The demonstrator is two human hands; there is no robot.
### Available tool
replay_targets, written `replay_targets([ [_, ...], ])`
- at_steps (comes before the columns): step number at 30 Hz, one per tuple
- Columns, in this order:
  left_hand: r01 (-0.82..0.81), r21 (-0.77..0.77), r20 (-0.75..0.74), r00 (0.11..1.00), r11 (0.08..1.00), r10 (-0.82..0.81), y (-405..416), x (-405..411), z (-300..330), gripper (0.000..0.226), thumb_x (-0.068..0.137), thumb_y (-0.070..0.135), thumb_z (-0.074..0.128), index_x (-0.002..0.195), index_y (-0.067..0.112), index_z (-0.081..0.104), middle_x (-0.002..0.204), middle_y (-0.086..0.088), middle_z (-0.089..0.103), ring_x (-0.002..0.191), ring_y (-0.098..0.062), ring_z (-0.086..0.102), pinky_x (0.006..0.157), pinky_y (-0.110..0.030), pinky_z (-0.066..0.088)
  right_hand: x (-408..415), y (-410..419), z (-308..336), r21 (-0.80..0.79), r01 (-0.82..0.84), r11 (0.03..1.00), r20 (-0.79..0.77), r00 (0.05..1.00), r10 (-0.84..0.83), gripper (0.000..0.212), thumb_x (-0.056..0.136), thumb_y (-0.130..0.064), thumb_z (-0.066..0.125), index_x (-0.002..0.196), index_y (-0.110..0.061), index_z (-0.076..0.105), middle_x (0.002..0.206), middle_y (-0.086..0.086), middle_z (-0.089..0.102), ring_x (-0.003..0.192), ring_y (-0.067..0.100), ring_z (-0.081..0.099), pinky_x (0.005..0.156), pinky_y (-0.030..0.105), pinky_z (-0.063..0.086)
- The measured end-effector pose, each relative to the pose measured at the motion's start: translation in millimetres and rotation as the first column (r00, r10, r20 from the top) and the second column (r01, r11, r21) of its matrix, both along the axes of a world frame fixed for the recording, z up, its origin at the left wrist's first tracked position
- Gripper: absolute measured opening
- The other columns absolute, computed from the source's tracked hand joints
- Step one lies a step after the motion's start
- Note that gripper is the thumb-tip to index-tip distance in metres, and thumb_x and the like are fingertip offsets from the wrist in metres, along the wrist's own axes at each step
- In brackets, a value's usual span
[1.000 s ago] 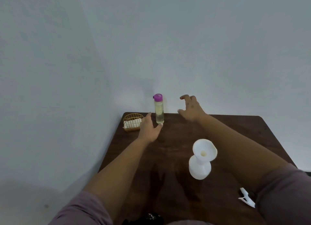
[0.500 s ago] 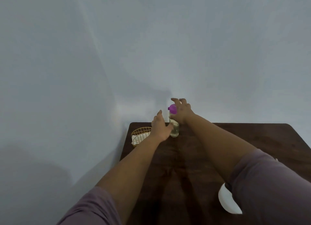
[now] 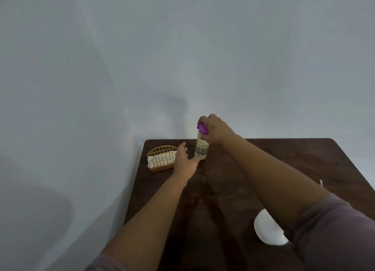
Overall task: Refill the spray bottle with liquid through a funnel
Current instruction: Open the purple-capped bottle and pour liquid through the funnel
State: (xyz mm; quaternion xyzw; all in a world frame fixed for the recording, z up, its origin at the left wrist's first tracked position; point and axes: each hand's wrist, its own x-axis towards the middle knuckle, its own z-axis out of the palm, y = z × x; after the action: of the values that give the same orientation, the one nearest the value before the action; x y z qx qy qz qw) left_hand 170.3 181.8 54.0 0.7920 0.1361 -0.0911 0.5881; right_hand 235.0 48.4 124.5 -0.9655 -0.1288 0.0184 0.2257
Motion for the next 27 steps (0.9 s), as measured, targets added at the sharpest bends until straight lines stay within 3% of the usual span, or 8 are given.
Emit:
replay_targets([
  [4,-0.008,0.079,0.083,0.997,0.997,0.002,-12.5,-36.6,3.0,0.095,0.074,0.032,0.083,0.15,0.02,0.027,0.149,0.0,0.041,0.135,-0.019,0.042,0.109,-0.042,0.041,-50.6,-3.2,24.7,-0.057,-0.004,0.998,0.001,1.0,0.004,0.044,0.08,-0.025,0.071,0.119,-0.018,0.052,0.105,0.003,0.048,0.097,0.021,0.053,0.075,0.028,0.045],
  [8,0.077,0.112,0.082,0.993,0.991,-0.087,-33.9,-83.8,4.7,0.111,0.05,0.063,0.085,0.142,0.03,0.033,0.139,0.008,0.05,0.129,-0.016,0.046,0.105,-0.045,0.044,-113.1,-8.9,31.5,-0.107,-0.057,0.993,-0.051,0.997,0.052,0.04,0.08,-0.03,0.07,0.115,-0.02,0.053,0.103,0.001,0.053,0.091,0.015,0.052,0.072,0.024,0.041],
  [13,0.077,0.054,0.097,0.992,0.996,-0.082,-51.3,-140.6,-6.8,0.059,0.069,0.031,0.083,0.119,0.031,0.052,0.109,0.012,0.063,0.106,-0.01,0.06,0.09,-0.033,0.051,-183.7,-18.2,23.3,-0.127,-0.118,0.985,-0.096,0.99,0.106,0.046,0.078,-0.035,0.071,0.117,-0.022,0.05,0.105,-0.001,0.05,0.093,0.016,0.053,0.076,0.029,0.049],
  [17,0.09,0.027,0.062,0.994,0.996,-0.092,-53.0,-178.2,-18.7,0.05,0.07,0.016,0.083,0.101,0.041,0.054,0.102,0.013,0.067,0.098,-0.005,0.063,0.089,-0.034,0.054,-220.6,-23.0,6.5,-0.185,-0.168,0.968,-0.13,0.981,0.145,0.048,0.077,-0.039,0.072,0.117,-0.024,0.05,0.104,-0.001,0.05,0.088,0.017,0.053,0.074,0.029,0.048],
  [21,0.15,0.051,0.034,0.988,0.987,-0.151,-55.6,-195.4,-16.9,0.05,0.074,0.012,0.081,0.106,0.037,0.052,0.103,0.012,0.064,0.103,-0.009,0.062,0.087,-0.027,0.053,-237.0,-28.0,-0.9,-0.21,-0.205,0.956,-0.159,0.972,0.173,0.05,0.081,-0.04,0.069,0.121,-0.022,0.046,0.111,0.003,0.051,0.091,0.02,0.056,0.075,0.031,0.052],
  [23,0.201,0.077,0.028,0.979,0.977,-0.203,-55.3,-197.3,-8.5,0.046,0.077,0.01,0.078,0.112,0.03,0.054,0.101,0.012,0.063,0.098,-0.007,0.062,0.077,-0.017,0.052,-240.6,-28.7,1.3,-0.269,-0.178,0.947,-0.125,0.981,0.149,0.052,0.083,-0.051,0.064,0.12,-0.02,0.045,0.108,0.004,0.051,0.089,0.02,0.056,0.072,0.031,0.05],
  [25,0.264,0.219,0.033,0.96,0.939,-0.278,-54.6,-196.7,-2.6,0.037,0.084,0.012,0.071,0.117,0.019,0.056,0.098,0.008,0.063,0.089,-0.005,0.061,0.068,-0.014,0.049,-245.3,-25.3,-1.4,-0.309,-0.088,0.947,-0.064,0.995,0.072,0.058,0.083,-0.066,0.052,0.116,-0.018,0.045,0.102,0.004,0.052,0.082,0.018,0.054,0.066,0.031,0.046],
  [27,0.279,0.341,0.027,0.952,0.898,-0.306,-55.0,-196.2,1.1,0.031,0.091,0.016,0.063,0.121,0.012,0.055,0.098,0.001,0.065,0.086,-0.011,0.062,0.068,-0.021,0.048,-249.2,-18.1,-10.1,-0.273,0.006,0.962,-0.057,0.998,-0.022,0.06,0.085,-0.068,0.046,0.113,-0.015,0.045,0.096,0.004,0.055,0.078,0.017,0.055,0.062,0.03,0.045],
])
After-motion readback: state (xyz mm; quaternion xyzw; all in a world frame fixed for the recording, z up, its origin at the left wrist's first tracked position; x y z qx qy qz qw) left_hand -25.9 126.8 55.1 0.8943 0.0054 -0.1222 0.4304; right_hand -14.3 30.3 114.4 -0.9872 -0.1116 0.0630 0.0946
